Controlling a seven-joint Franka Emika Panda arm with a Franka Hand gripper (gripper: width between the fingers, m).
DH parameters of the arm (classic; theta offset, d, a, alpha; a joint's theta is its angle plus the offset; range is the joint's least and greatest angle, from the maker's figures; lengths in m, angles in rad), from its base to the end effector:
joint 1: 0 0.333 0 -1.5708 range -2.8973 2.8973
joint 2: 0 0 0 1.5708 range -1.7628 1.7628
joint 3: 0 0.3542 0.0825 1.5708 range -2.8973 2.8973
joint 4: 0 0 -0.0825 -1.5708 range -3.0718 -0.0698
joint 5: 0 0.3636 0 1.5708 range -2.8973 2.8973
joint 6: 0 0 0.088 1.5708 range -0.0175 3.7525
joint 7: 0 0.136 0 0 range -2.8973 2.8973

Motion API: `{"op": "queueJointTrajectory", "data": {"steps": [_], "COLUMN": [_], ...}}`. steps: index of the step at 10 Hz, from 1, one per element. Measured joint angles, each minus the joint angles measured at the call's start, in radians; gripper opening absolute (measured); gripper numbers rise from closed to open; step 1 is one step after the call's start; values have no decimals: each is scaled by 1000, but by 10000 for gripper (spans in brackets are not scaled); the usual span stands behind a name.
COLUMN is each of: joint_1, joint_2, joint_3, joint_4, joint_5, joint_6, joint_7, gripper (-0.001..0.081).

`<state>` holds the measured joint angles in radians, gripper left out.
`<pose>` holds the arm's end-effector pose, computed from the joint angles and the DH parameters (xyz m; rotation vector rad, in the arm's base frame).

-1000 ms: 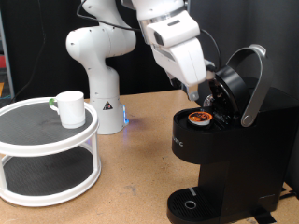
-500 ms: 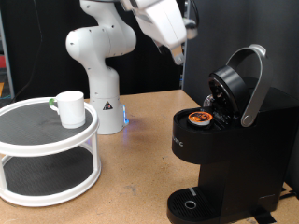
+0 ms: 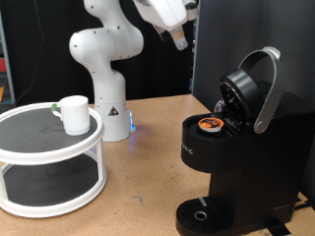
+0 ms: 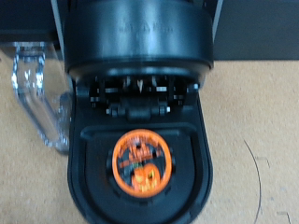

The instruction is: Make a cup of coffee with the keurig machine

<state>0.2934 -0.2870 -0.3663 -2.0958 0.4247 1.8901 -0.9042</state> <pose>0.4571 -0.0087 0.5657 -2.5185 -0.9455 -0.3924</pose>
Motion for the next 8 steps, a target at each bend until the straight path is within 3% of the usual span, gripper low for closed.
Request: {"op": "queueJointTrajectory", "data": {"steps": [3,8], "joint_1": [28,73], "joint_2": [6,51], "joint_3": [28,139], "joint_4": [6,32], "joint_5": [91,95], "joint_6": [-1,93], "joint_7": [42,157], "gripper": [808,808]}}
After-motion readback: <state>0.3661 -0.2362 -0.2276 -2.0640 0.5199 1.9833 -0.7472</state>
